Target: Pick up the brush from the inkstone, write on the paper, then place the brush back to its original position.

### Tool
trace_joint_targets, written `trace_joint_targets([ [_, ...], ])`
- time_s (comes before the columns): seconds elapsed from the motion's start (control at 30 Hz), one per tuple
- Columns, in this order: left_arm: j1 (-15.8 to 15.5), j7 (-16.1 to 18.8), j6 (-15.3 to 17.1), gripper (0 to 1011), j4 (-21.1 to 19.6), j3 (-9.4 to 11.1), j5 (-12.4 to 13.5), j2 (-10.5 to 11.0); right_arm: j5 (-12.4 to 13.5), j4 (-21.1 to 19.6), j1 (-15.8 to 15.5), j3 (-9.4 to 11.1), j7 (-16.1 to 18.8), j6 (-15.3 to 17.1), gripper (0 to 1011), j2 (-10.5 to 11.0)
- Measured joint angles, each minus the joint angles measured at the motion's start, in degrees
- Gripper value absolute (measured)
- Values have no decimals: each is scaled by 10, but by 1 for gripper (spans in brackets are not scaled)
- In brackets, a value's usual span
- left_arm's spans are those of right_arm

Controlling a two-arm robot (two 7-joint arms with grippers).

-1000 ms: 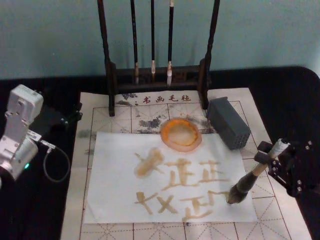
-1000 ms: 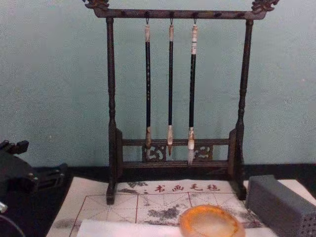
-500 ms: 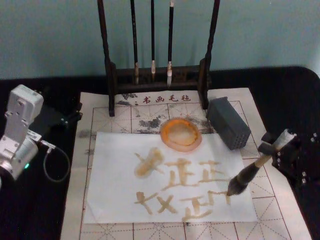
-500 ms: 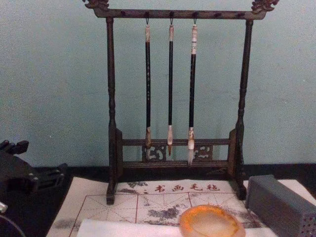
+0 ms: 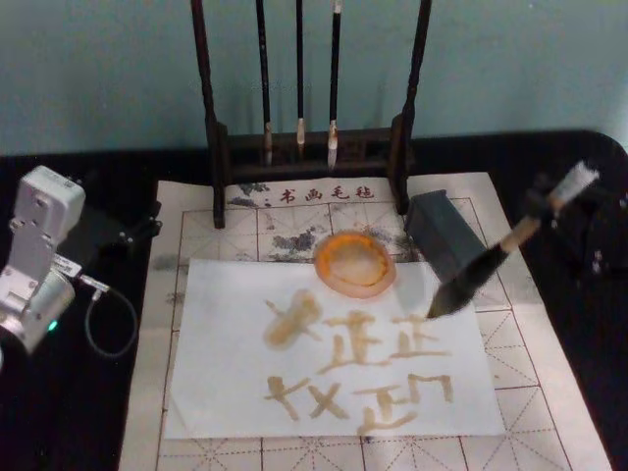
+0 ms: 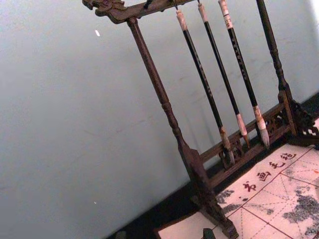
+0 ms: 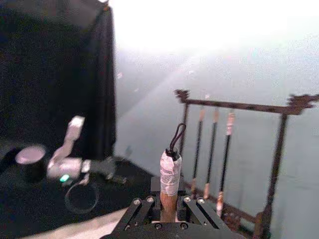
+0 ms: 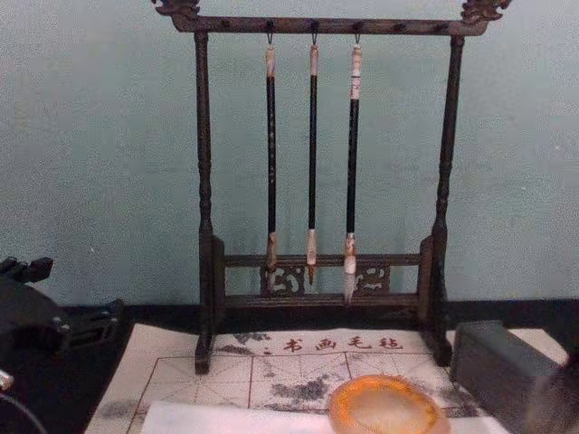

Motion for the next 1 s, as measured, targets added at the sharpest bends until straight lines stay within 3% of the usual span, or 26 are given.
trace_joint_targets([
  [0.37, 0, 0, 0, 1001, 0, 0, 0, 0, 32, 17, 59, -11, -76, 56, 187, -56],
  [0.43, 0, 0, 0, 1001, 0, 0, 0, 0, 40, 24, 78, -17, -102, 79, 187, -68],
  [0.73, 0, 0, 0, 1001, 0, 0, 0, 0, 61, 44, 120, -31, -176, 142, 187, -94],
  [1.0, 0, 0, 0, 1001, 0, 0, 0, 0, 105, 85, 168, -51, -233, 207, 187, -118],
])
